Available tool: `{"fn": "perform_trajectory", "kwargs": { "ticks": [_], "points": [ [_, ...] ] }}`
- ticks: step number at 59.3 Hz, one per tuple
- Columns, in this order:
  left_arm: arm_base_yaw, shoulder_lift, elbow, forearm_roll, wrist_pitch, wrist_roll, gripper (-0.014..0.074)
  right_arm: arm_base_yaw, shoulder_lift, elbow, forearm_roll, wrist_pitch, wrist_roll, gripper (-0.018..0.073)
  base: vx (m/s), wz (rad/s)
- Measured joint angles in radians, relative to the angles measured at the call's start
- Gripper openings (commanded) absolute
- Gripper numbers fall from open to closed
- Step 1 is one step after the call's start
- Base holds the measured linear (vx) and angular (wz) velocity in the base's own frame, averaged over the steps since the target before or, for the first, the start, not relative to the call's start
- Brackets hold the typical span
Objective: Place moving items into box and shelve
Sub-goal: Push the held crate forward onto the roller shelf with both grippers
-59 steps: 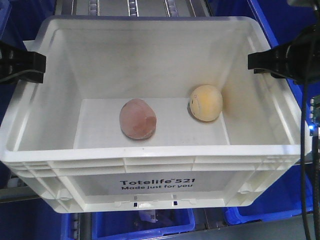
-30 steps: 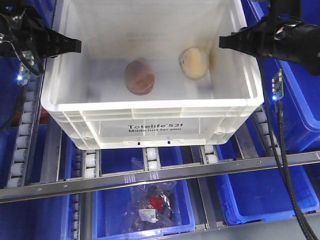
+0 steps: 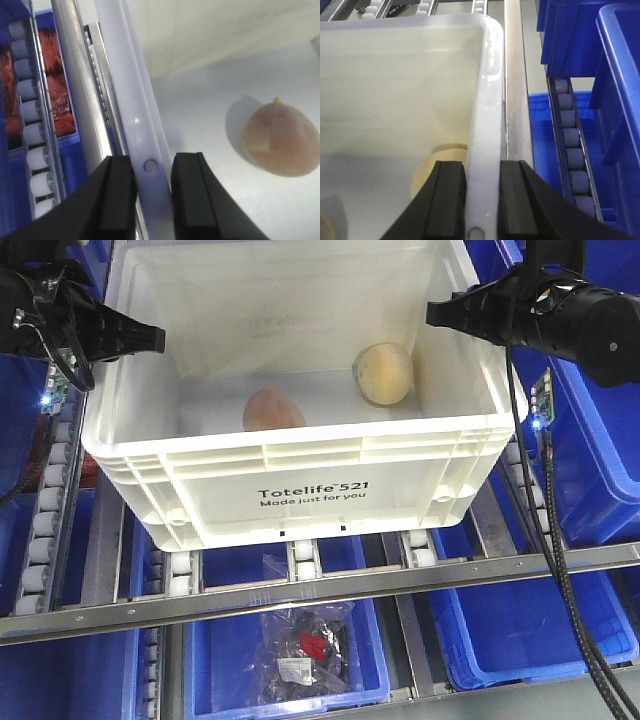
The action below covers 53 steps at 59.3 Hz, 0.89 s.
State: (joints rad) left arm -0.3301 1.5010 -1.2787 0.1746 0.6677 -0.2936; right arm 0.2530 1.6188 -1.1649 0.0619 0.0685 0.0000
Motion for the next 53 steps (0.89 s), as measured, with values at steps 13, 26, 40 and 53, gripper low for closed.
{"fn": "perform_trajectory", "kwargs": {
  "ticks": [13, 26, 40, 53],
  "points": [
    [-0.011, 0.004, 0.001, -0.006, 0.012, 0.018, 0.048, 0.009, 0.006, 0.0, -0.003, 0.02, 0.0, 0.0572, 0.0, 0.0],
    [-0.036, 0.023, 0.006, -0.001, -0.011, 0.01, 0.0612, 0.026, 0.02, 0.0, -0.006, 0.026, -0.015, 0.0678, 0.0, 0.0],
    [-0.038, 0.023, 0.006, -0.004, -0.02, 0.006, 0.0589, 0.026, 0.02, 0.001, -0.007, 0.031, -0.017, 0.063, 0.0, 0.0],
    [-0.038, 0.023, 0.006, -0.004, -0.02, 0.006, 0.0577, 0.026, 0.02, 0.001, -0.009, 0.022, -0.021, 0.0549, 0.0, 0.0]
  ]
}}
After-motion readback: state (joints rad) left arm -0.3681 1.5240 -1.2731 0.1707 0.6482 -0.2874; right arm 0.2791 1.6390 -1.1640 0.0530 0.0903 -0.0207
